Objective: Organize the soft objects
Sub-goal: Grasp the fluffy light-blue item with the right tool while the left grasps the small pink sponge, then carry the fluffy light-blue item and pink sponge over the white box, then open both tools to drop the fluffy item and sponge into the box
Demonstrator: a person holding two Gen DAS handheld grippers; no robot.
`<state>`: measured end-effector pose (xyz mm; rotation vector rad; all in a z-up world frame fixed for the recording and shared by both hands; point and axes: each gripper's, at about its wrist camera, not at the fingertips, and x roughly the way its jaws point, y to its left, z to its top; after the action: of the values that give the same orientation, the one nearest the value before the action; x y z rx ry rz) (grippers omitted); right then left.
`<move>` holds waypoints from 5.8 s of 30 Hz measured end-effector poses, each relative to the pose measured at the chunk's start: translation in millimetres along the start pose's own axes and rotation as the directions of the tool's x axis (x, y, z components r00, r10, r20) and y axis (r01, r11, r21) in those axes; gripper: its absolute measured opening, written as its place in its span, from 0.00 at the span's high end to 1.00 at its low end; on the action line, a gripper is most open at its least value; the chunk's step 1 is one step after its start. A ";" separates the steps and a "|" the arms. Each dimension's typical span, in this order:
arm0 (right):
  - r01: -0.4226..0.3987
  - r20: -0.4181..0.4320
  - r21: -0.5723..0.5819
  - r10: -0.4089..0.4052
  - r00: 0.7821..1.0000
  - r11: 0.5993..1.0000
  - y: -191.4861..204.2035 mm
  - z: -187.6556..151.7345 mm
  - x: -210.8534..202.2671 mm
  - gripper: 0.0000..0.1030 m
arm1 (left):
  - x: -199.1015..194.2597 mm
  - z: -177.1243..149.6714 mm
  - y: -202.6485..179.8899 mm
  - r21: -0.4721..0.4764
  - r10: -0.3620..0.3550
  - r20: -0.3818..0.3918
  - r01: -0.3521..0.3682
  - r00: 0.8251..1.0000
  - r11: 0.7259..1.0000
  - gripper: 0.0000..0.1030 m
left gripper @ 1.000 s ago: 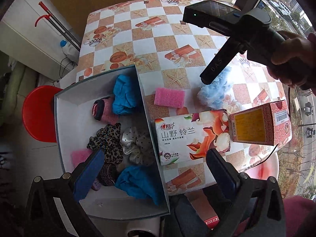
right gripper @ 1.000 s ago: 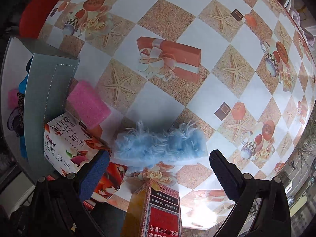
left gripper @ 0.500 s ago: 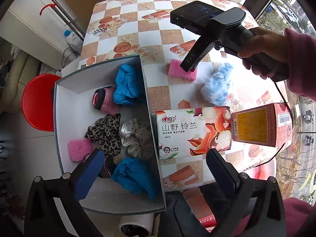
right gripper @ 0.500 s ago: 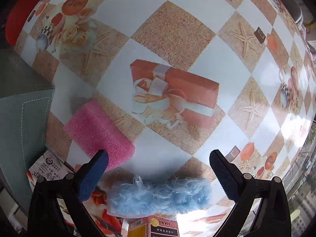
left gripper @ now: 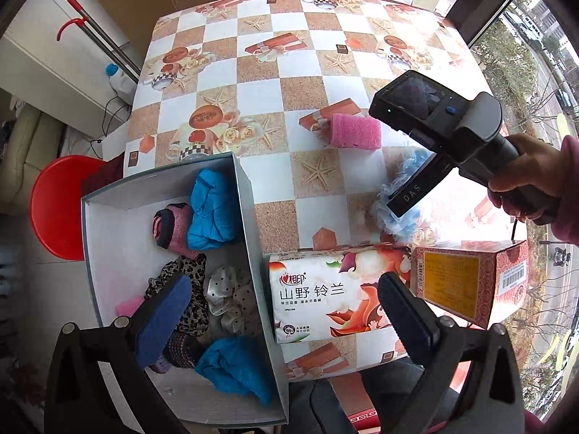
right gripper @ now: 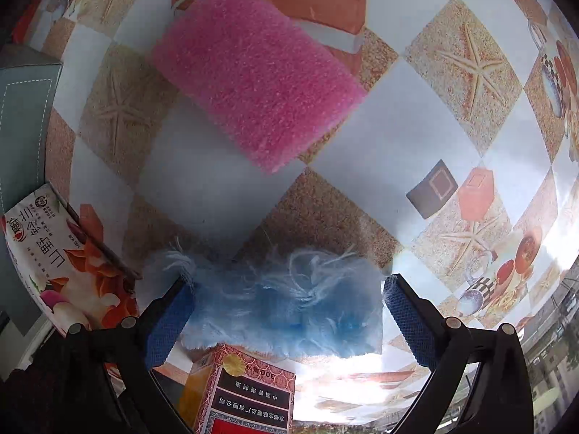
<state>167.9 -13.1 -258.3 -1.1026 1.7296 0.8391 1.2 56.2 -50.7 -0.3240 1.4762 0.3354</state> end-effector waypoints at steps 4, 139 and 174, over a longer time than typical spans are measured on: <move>0.007 0.019 0.143 -0.010 1.000 0.990 -66.9 -37.7 10.3 0.01 | 15.7 30.1 -14.8 0.003 -0.050 -0.021 0.050 0.999 0.999 0.00; -0.169 0.556 0.056 0.110 0.824 0.984 259.6 -98.2 -180.8 0.69 | -12.7 -121.9 136.4 -0.197 0.008 0.110 0.014 0.994 0.980 0.29; -0.165 0.558 0.045 0.112 0.822 0.985 264.9 -83.7 -180.8 0.69 | -8.0 -126.4 139.5 -0.191 0.004 0.098 0.015 0.995 0.982 0.29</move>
<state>-66.8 70.9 -39.9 -0.5861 1.3432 1.0384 -171.7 131.3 -52.4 -0.4594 1.3496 0.4840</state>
